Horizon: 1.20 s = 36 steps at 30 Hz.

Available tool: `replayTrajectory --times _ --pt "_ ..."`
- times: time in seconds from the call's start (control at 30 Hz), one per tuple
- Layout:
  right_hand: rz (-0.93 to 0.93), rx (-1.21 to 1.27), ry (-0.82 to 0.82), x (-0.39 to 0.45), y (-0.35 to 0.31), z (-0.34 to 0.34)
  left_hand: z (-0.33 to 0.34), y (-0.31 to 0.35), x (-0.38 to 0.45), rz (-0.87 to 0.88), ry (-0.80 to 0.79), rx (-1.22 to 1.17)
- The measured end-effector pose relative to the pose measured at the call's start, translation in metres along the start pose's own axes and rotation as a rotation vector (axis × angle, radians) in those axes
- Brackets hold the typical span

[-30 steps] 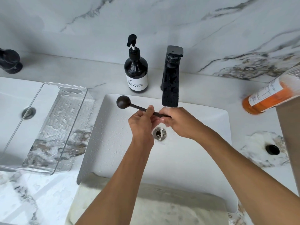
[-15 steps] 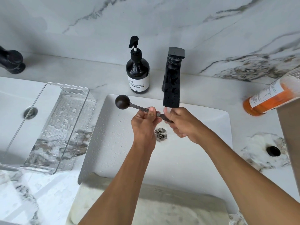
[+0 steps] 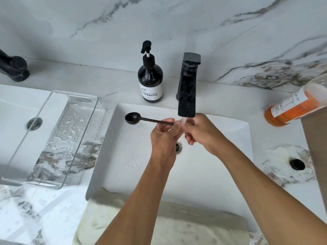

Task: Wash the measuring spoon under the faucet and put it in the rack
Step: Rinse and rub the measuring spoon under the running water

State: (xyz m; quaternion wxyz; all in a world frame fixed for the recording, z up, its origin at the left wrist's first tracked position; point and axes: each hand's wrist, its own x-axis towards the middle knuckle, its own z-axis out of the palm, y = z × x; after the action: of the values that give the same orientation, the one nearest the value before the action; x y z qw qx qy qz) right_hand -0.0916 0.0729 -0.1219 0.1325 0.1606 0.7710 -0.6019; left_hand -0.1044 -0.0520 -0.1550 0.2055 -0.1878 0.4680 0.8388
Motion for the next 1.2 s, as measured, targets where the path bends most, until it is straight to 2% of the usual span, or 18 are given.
replayTrajectory --times 0.07,0.33,0.5,0.6,0.7,0.83,0.97,1.1,1.2 --pt "0.001 -0.103 -0.015 -0.002 0.002 -0.003 -0.001 0.0 0.0 -0.027 0.008 0.0" --pt "0.019 -0.24 0.017 -0.014 0.002 -0.01 0.007 -0.007 -0.003 -0.088 0.035 0.105" --pt "0.104 -0.178 0.046 -0.03 0.009 -0.008 0.005 -0.004 0.0 -0.056 0.219 0.039" --pt "0.12 -0.181 0.115 -0.037 0.014 -0.002 0.009 -0.012 -0.005 -0.069 0.147 0.091" --pt "0.145 -0.139 0.115 -0.044 0.017 -0.004 0.01 -0.014 -0.009 -0.073 0.087 0.181" --pt "0.148 -0.029 0.087 -0.05 0.019 -0.011 0.013 -0.008 -0.002 -0.081 0.196 0.099" --pt "0.144 -0.046 0.12 -0.053 0.018 -0.017 0.018 -0.01 -0.005 -0.105 0.111 0.086" --pt "0.147 -0.033 0.099 -0.061 0.02 -0.026 0.017 -0.007 -0.001 -0.084 0.227 0.015" --pt "0.148 -0.05 0.116 -0.066 0.023 -0.022 0.022 -0.013 -0.006 -0.086 0.204 0.003"
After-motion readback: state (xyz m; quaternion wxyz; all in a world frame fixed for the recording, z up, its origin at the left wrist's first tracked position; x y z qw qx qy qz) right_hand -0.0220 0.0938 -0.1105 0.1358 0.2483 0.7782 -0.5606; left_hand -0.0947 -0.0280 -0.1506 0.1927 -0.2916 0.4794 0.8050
